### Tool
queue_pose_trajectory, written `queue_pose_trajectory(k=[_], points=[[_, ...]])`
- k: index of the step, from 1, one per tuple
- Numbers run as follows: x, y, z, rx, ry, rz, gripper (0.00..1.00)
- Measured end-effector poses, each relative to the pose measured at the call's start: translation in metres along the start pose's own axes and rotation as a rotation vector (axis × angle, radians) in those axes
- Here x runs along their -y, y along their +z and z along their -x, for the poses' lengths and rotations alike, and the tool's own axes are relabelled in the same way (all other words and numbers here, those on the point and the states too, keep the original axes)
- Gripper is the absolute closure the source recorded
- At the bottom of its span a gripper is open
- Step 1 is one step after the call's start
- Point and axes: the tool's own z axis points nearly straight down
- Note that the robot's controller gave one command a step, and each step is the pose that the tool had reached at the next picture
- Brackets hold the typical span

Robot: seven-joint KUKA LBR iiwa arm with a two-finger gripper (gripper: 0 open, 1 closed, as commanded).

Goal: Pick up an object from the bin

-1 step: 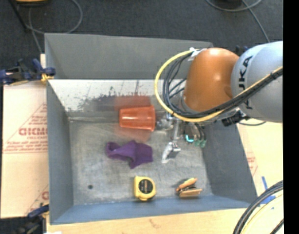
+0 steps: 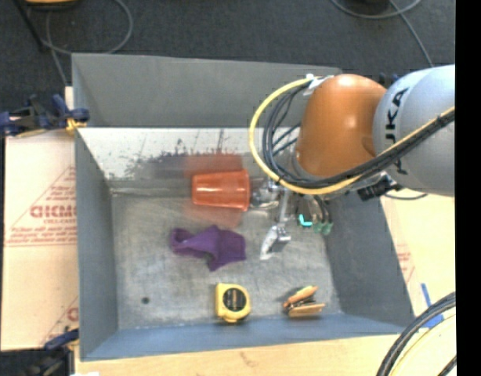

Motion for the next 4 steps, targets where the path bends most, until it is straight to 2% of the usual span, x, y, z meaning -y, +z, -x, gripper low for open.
queue_pose_trajectory(k=[1,2,3,4], points=[[-0.046,0.089,-0.021,-0.002,-0.207,0.001,1.00],[-0.046,0.086,-0.016,0.019,-0.205,0.002,0.00],[-0.046,0.086,-0.017,0.017,-0.204,0.002,0.00],[-0.053,0.097,0.003,0.001,-0.138,0.001,0.00]])
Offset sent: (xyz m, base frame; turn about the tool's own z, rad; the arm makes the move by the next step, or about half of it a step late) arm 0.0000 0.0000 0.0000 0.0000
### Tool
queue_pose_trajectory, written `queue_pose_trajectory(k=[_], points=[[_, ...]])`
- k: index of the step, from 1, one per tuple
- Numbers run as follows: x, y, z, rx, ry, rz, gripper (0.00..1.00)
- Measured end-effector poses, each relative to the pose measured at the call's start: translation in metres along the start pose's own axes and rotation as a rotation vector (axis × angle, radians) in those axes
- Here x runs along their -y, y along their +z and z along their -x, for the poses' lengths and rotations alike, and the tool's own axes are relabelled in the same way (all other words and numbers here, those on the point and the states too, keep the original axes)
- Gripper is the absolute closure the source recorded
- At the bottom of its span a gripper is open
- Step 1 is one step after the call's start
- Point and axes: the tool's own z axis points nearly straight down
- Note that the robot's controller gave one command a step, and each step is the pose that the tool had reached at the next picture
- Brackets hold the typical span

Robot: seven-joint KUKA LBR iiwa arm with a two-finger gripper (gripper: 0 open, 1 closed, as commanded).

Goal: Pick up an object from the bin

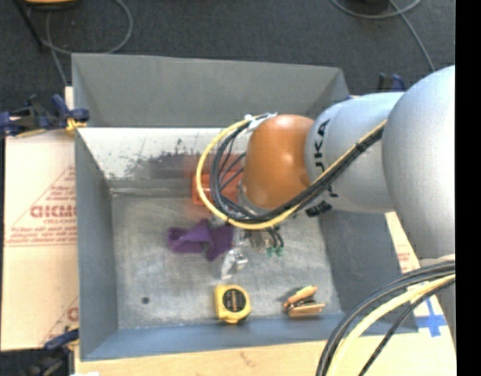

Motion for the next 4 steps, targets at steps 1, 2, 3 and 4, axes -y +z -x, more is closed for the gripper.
queue_pose_trajectory(k=[1,2,3,4], points=[[0.019,0.010,0.016,-0.009,0.240,0.009,1.00],[0.020,0.010,0.017,-0.006,0.240,0.009,1.00],[0.023,-0.127,0.016,0.001,0.221,0.000,1.00],[0.023,-0.127,0.016,0.000,0.221,0.000,1.00]])
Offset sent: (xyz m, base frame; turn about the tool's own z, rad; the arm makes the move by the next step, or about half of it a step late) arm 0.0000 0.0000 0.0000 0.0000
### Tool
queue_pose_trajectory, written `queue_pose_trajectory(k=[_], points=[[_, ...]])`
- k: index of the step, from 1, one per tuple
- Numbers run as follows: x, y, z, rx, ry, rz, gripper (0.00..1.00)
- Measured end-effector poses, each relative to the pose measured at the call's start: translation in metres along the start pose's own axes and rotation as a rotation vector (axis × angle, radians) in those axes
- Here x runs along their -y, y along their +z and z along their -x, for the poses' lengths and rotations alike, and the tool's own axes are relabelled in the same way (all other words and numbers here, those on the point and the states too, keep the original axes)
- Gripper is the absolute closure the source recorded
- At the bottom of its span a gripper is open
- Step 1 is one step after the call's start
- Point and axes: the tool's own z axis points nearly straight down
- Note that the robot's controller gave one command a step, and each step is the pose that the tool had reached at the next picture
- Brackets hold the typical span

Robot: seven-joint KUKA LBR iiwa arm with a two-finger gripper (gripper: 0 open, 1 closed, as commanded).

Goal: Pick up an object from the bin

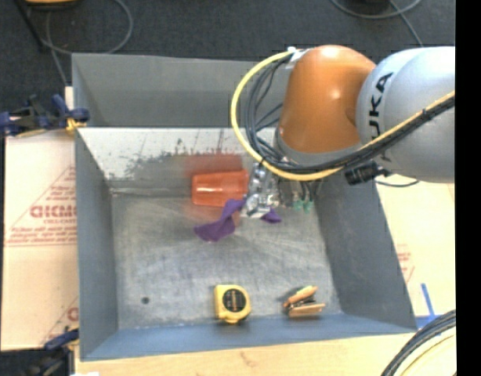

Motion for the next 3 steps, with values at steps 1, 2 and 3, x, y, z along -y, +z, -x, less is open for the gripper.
queue_pose_trajectory(k=[1,2,3], points=[[0.004,0.023,-0.003,0.002,-0.020,-0.002,1.00],[0.011,0.034,0.002,-0.002,0.021,0.000,1.00],[0.013,-0.006,0.000,-0.009,0.036,-0.001,1.00]])
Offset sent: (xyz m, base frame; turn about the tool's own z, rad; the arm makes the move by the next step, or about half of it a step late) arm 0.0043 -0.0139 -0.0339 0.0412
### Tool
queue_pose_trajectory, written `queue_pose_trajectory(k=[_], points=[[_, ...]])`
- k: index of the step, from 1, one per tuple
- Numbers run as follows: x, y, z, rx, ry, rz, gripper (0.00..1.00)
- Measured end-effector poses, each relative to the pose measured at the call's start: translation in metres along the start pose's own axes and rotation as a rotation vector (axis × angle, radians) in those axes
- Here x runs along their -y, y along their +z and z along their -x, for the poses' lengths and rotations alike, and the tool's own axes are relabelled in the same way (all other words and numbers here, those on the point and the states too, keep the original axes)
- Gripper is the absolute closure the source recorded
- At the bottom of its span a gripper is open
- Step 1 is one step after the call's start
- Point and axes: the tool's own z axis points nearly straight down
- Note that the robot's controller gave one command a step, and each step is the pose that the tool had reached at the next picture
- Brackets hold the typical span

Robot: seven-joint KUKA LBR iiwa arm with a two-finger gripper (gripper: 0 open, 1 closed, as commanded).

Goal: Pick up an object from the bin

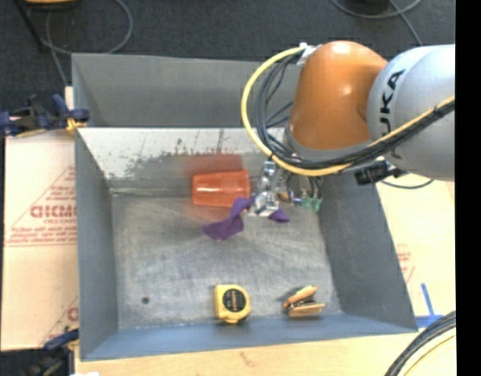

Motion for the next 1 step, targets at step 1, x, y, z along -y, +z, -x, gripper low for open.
queue_pose_trajectory(k=[1], points=[[0.0062,-0.0526,-0.0002,0.008,-0.014,0.000,1.00]])
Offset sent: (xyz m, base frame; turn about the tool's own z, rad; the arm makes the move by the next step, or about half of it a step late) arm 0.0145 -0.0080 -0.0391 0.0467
